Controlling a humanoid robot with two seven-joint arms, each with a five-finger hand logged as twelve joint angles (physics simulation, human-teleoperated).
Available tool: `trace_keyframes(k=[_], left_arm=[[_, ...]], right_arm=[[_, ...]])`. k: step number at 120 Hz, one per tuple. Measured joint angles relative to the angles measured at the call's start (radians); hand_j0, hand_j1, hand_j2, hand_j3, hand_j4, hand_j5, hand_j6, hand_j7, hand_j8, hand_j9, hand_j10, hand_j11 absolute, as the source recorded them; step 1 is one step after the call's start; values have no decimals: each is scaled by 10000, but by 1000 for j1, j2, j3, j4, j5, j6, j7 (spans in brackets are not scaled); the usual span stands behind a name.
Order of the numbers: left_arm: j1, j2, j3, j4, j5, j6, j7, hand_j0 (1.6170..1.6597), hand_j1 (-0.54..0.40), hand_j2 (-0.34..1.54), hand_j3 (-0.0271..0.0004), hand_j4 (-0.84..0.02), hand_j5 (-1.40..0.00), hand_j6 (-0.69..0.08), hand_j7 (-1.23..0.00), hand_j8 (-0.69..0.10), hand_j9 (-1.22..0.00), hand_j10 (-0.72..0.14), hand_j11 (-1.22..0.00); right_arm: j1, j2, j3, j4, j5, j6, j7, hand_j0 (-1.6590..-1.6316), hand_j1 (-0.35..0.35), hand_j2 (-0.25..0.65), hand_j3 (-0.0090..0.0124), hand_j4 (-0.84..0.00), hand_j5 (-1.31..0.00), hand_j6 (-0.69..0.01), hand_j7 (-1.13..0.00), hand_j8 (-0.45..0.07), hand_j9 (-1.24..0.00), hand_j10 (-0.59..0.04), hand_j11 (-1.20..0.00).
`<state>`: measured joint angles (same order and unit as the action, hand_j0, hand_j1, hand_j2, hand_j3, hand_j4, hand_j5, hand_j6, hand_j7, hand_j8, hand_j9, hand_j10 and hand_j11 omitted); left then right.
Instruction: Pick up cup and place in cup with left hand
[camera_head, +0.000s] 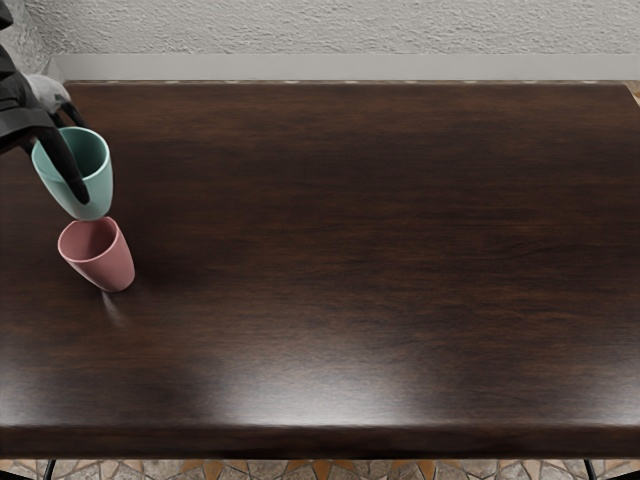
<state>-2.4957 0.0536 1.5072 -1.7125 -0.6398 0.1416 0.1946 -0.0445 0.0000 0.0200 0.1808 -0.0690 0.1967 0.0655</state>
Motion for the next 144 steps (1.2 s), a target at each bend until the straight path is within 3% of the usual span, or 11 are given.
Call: trace_keyframes(k=[23,41,52,60,68,92,99,107,115,130,144], left_arm=[[23,-1,26,-3,0,-53,13,16545,-1427,3111,0,-3569,-8239,-2157,-8135,-2150,-7832,-4376,-7742],[23,-1,32,-3,2,-65,19,16548,-1388,3074,0,-4169,-8257,-2982,-8044,-2587,-7810,-4682,-7717],[23,-2,31,-1,5,-67,17,16550,-1198,4097,0,-4615,-8247,-3617,-7951,-3031,-7782,-5006,-7660],[20,-2,30,0,0,-68,14,16562,-1876,3483,0,-3809,-8394,-2786,-7922,-2605,-7753,-4523,-7669],[19,-1,29,1,-1,-67,11,16572,-2040,2747,0,-3525,-8262,-2550,-7888,-2128,-7741,-4071,-7650],[20,-2,25,2,0,-75,11,16581,-1833,2696,0,-4155,-7908,-3078,-7607,-2740,-7553,-4496,-7446],[22,-1,26,3,0,-78,10,16581,-1527,4361,1,-4812,-7866,-3595,-7573,-3713,-7572,-4855,-7489],[23,-1,29,4,0,-79,9,16581,-1663,5783,0,-5152,-8041,-3763,-7780,-3806,-7708,-5172,-7656],[24,-1,30,4,1,-80,9,16580,-1706,5629,0,-5149,-7934,-3540,-7651,-3741,-7604,-5265,-7571],[23,-1,32,5,7,-83,17,16581,366,3149,0,-3032,-4616,-2160,-4463,-2260,-4435,-3096,-4417],[20,-1,33,6,10,-84,27,16581,1659,1789,0,-1770,-2680,-1278,-2594,-1334,-2578,-1805,-2568]], right_arm=[[0,0,0,0,0,-1,0,-16581,-3309,-32,0,-151,-195,-150,-195,-151,-195,-151,-195],[0,0,0,-1,0,0,0,-16581,-3309,-32,0,-151,-195,-151,-195,-151,-195,-151,-195],[0,0,0,0,0,0,0,-16581,-3309,-31,0,-152,-195,-151,-195,-151,-195,-151,-195],[0,0,0,0,0,0,0,-16581,-3309,-32,0,-152,-196,-152,-195,-152,-196,-152,-195],[0,0,0,0,0,0,0,-16581,-3309,-33,0,-152,-196,-152,-195,-153,-196,-153,-195],[0,0,0,-1,0,1,0,-16581,-3309,-33,0,-154,-196,-155,-195,-154,-196,-154,-196],[0,0,0,0,0,1,0,-16581,-3309,-32,0,-154,-196,-154,-195,-154,-196,-154,-196],[0,0,0,0,0,1,0,-16581,-3309,-32,0,-153,-196,-154,-195,-153,-196,-153,-196],[0,0,0,0,0,1,0,-16581,-3309,-32,0,-153,-196,-153,-195,-153,-196,-153,-195],[0,0,0,0,0,1,0,-16581,-3309,-32,0,-151,-196,-151,-195,-152,-195,-152,-195],[0,0,0,0,0,0,0,-16581,-3310,-32,0,-151,-195,-151,-195,-151,-195,-151,-195]])
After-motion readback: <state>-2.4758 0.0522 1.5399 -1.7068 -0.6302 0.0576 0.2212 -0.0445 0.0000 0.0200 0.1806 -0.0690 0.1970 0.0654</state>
